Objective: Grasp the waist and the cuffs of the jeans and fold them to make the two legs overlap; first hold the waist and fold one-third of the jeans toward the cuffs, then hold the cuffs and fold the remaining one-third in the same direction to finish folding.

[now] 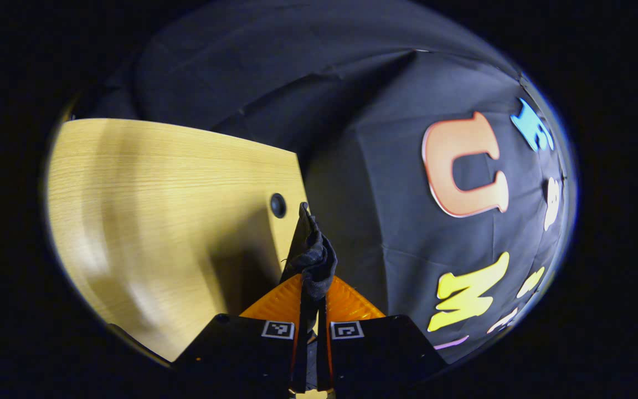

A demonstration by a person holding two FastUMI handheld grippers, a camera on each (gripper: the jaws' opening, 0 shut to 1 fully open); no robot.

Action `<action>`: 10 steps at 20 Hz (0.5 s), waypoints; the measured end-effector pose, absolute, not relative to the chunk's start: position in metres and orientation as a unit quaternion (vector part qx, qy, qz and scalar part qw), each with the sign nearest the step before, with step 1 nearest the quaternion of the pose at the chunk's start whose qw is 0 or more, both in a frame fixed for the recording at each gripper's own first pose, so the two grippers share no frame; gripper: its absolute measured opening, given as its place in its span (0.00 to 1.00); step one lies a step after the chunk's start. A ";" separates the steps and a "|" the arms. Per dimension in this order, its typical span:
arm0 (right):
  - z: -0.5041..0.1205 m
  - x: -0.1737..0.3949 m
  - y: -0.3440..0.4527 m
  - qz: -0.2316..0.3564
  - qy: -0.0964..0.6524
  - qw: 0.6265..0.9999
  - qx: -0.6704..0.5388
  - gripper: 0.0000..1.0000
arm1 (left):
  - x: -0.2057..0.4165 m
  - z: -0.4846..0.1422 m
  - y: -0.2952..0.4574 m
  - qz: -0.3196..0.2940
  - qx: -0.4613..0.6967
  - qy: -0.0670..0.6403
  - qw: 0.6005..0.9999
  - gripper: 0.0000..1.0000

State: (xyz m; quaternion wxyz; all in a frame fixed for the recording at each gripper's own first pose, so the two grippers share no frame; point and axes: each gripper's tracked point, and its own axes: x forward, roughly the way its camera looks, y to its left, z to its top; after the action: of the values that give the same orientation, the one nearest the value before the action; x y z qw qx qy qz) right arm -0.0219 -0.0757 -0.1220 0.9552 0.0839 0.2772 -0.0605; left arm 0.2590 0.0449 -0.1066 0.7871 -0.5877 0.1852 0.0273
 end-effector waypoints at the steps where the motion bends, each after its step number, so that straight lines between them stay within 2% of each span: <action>1: -0.116 -0.023 -0.077 -0.057 0.267 0.959 0.071 0.92 | 0.260 -0.093 0.031 0.015 -0.569 0.186 0.801 0.10; 5: -0.105 -0.030 -0.077 -0.031 0.246 0.968 0.047 0.92 | 0.254 -0.039 -0.033 -0.042 -0.461 0.184 0.867 0.10; 10: -0.094 -0.038 -0.095 -0.029 0.216 0.975 0.042 0.93 | 0.241 -0.005 -0.140 -0.100 -0.334 0.182 0.920 0.10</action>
State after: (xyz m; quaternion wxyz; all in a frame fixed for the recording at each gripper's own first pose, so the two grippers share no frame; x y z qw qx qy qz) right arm -0.0380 -0.0949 -0.0942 0.9751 0.0423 0.2159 -0.0294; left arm 0.2412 -0.1397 -0.0049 0.9196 -0.3336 0.1820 -0.1001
